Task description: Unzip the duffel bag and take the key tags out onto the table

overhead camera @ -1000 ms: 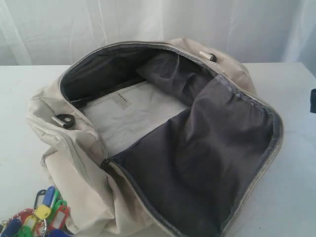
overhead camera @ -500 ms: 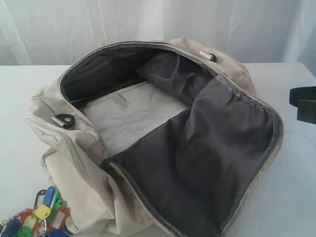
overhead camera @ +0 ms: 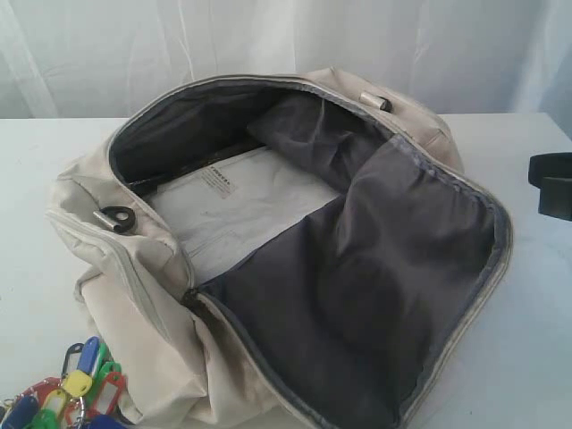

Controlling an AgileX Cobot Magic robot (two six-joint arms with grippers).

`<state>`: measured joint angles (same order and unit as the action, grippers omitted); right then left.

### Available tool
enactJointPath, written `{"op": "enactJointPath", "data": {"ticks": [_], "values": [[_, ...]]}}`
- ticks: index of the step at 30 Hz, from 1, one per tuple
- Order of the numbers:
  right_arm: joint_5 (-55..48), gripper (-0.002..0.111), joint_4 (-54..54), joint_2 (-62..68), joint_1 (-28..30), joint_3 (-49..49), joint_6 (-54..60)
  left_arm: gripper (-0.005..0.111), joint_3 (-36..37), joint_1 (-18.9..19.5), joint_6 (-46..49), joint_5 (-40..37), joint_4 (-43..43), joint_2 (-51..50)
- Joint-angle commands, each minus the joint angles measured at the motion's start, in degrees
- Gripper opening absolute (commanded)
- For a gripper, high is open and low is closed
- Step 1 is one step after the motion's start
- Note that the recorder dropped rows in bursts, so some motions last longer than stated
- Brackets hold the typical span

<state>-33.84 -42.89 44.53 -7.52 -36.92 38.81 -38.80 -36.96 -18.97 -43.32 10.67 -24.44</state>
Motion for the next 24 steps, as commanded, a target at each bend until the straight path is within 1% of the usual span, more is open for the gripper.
{"op": "enactJointPath", "data": {"ticks": [1, 12, 14, 16, 17, 18, 19, 20, 21, 22, 24], "values": [[0.67, 0.0, 0.31, -0.38, -0.12, 0.3, 0.62, 0.0, 0.27, -0.3, -0.32, 0.23, 0.14, -0.21], [0.77, 0.0, 0.31, -0.38, -0.12, 0.3, 0.62, 0.0, 0.27, -0.3, -0.32, 0.18, 0.14, -0.21], [0.77, 0.0, 0.31, -0.38, -0.12, 0.3, 0.62, 0.0, 0.27, 0.56, -0.32, 0.33, -0.37, -0.21], [0.77, 0.0, 0.31, -0.38, -0.12, 0.3, 0.62, 0.0, 1.02, 3.54, -0.32, 0.85, -0.27, -0.21], [0.77, 0.0, 0.31, -0.38, -0.12, 0.3, 0.62, 0.0, 2.41, 6.36, -0.32, 2.33, -0.27, -0.21], [0.77, 0.0, 0.31, -0.38, -0.12, 0.3, 0.62, 0.0, 3.44, 8.2, -0.32, 3.26, -0.27, -0.1], [0.77, 0.0, 0.31, -0.38, -0.12, 0.3, 0.62, 0.0, 5.85, 11.82, -0.32, 5.45, -0.27, 0.55], [0.77, 0.0, 0.31, -0.38, -0.12, 0.3, 0.62, 0.0, 7.51, 13.88, -0.32, 6.92, -0.27, 0.99], [0.77, 0.0, 0.31, -0.38, -0.12, 0.3, 0.62, 0.0, 11.03, 17.72, -0.32, 9.17, -0.27, 1.69], [1.01, 0.0, 0.31, -0.38, -0.12, 0.3, 0.62, 0.0, 13.57, 19.71, -0.32, 10.31, -0.13, 2.59], [1.01, 0.0, 0.31, -0.38, -0.12, 0.3, 0.62, 0.0, 18.27, 21.86, -0.32, 10.67, 0.03, 5.52]]}}
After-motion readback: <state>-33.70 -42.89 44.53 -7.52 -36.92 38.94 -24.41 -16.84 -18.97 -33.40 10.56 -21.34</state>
